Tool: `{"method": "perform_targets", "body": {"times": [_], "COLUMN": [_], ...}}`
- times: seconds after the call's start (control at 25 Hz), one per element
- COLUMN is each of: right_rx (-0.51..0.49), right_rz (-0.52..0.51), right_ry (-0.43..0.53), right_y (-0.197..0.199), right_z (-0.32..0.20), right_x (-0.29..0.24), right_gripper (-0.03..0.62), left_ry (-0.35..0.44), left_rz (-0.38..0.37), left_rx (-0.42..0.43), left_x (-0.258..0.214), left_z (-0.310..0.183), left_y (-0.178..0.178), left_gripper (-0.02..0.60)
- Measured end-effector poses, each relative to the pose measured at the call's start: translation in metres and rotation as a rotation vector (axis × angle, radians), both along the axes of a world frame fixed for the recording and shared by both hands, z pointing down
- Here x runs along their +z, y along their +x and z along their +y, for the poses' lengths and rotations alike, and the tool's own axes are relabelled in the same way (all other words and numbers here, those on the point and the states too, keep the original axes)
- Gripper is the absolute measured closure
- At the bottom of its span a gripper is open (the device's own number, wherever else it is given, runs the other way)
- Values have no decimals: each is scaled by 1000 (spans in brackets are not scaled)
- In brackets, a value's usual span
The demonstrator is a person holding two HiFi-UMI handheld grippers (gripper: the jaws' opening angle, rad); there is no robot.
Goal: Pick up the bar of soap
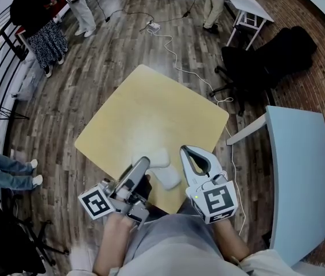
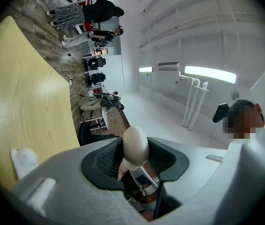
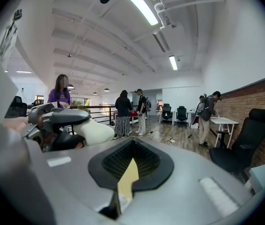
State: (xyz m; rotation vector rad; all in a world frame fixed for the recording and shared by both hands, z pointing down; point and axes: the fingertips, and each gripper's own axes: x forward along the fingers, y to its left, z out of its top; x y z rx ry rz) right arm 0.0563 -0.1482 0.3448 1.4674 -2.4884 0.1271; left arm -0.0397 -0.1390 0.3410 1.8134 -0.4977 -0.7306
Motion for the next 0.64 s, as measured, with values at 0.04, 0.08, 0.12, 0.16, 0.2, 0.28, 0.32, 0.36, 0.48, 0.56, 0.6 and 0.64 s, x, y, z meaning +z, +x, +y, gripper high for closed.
{"method": "perform_targets", "body": {"times": [0.04,0.08,0.12,0.16,0.2,0.28,0.32,0.36,0.48,0.56,0.6,0.64], "right_rx": [0,-1,-1,-1,0,3,4,6,11,10,9,8], "right_rz": [1,1,2,3,3,5,5,4,-1,-3,-5,-6], "right_ry": [1,2,4,6,9,13,15,15,10,13,13,14], "right_y": [0,-1,-1,-1,-1,-1,-1,-1,1,2,2,2], "right_z": [0,0,0,0,1,2,1,1,1,2,2,2], "right_x": [-1,-1,-1,-1,-1,-3,-3,-4,-3,-3,-3,-3], "right_gripper": [591,591,591,591,591,591,591,591,591,591,591,591], "left_ry": [1,1,0,-1,-1,1,2,3,1,2,4,5], "left_rz": [0,-1,-2,-1,0,2,2,3,8,11,12,13], "left_rx": [-1,-1,-1,-1,0,2,3,4,7,6,5,5], "left_x": [-1,-1,0,0,0,0,0,0,0,-1,-1,-2], "left_z": [0,0,0,1,2,3,4,5,7,8,8,8], "left_y": [0,-1,-1,-1,-2,-3,-3,-3,-1,0,0,0], "left_gripper": [426,426,426,426,426,426,426,426,426,426,426,426]}}
